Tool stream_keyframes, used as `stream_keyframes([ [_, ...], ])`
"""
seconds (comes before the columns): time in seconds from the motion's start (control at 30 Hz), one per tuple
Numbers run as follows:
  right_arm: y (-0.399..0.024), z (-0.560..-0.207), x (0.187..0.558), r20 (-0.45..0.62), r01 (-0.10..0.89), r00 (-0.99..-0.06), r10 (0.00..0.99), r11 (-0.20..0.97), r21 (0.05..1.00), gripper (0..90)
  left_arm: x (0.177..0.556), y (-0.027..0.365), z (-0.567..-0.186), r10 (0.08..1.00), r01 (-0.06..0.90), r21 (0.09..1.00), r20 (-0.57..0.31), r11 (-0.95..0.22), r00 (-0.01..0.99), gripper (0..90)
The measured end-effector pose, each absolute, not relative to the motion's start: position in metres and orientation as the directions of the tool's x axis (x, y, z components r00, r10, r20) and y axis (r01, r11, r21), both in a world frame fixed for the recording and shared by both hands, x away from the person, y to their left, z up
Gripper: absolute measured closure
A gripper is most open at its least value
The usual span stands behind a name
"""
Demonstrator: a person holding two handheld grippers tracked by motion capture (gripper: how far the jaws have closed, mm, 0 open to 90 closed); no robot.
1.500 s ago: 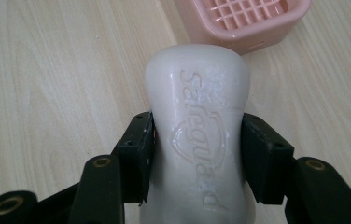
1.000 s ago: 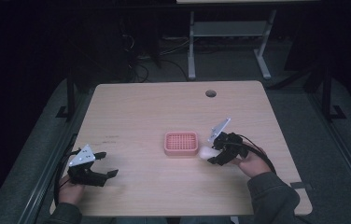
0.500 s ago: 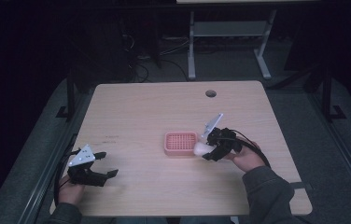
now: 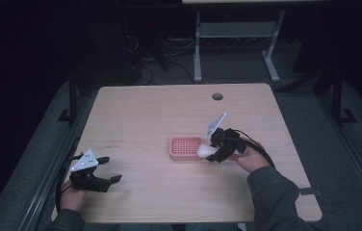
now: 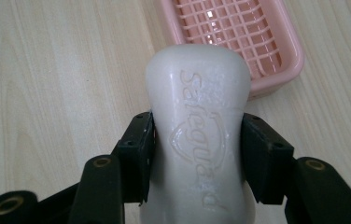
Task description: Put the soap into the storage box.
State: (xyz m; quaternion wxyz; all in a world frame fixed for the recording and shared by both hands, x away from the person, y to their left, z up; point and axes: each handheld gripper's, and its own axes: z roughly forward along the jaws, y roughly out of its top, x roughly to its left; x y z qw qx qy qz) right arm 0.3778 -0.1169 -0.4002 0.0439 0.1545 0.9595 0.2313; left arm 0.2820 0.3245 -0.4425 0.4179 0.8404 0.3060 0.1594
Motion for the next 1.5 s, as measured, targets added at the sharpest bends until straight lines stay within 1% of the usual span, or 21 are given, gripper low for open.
stream_keyframes([
  [1.03, -0.082, -0.39, 0.4, -0.013, 0.227, -0.966, 0.258, 0.873, 0.432, 48.0, 0.282, 0.325, -0.442, 0.649, 0.382, 0.802, 0.009, -0.459, 0.761, 13.9],
  [1.33, -0.078, -0.392, 0.406, -0.004, 0.23, -0.966, 0.258, 0.87, 0.437, 48.0, 0.282, 0.325, -0.442, 0.649, 0.382, 0.802, 0.009, -0.459, 0.761, 13.9],
  [1.5, -0.073, -0.39, 0.411, -0.012, 0.229, -0.966, 0.257, 0.879, 0.419, 48.6, 0.282, 0.325, -0.442, 0.648, 0.381, 0.802, 0.01, -0.46, 0.761, 13.9],
])
